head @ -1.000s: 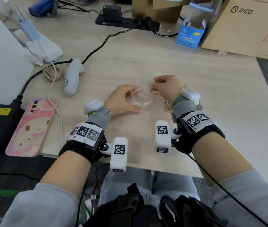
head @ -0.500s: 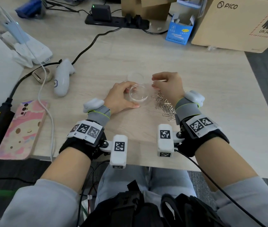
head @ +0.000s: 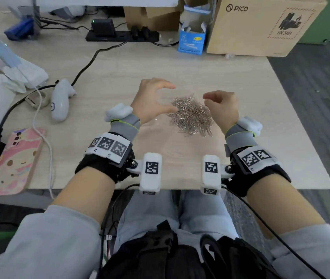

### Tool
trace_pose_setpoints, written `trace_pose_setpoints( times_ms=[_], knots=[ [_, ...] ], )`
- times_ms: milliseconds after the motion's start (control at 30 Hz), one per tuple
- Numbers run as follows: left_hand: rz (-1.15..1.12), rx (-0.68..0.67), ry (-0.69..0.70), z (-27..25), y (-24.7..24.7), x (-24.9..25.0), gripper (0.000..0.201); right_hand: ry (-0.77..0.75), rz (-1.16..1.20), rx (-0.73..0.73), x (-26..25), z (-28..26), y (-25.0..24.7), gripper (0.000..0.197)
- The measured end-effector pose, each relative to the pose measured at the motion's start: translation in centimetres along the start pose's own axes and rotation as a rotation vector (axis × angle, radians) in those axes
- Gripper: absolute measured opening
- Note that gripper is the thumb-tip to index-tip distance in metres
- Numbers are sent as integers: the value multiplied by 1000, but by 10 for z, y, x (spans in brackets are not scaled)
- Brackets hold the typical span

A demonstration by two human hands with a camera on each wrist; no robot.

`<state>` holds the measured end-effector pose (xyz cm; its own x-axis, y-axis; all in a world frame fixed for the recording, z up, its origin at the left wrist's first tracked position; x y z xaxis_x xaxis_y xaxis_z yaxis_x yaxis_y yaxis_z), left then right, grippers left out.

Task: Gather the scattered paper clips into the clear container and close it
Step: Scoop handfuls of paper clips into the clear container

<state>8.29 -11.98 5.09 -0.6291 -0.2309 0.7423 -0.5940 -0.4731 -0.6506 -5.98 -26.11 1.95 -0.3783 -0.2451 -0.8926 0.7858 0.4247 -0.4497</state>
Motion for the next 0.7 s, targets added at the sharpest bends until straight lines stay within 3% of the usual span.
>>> trace_pose_setpoints(
  times_ms=[67,167,267,367,567,700],
  knots=[
    [14,-128,20,6,21,16,60,24,3,-9,6,-3,-10,30],
    [168,-309,32,9,52,25,73,52,22,-57,17,-9,-16,31],
    [375,-376,2,13,73,21,83,99,101,-89,29,-14,-19,30],
    [475,-361,-35,18,80,13,67,160,212,-101,39,-18,-19,31],
    [328,-185,-55,28,76,7,28,227,383,-126,44,-19,-13,31],
    [267,-88,-63,32,72,6,20,284,472,-129,46,-14,-12,27]
  ],
)
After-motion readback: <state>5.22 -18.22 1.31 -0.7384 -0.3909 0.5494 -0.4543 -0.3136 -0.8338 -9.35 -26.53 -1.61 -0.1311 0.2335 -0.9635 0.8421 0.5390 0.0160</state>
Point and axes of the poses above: each hand's wrist, its own z-axis towards the middle knuckle, its own y-axis out of the palm, x = y × z, the point moved 5 cm from there along z, towards the middle knuckle, and after that the axes turned 1 degree about -z, right-handed, at the moved point
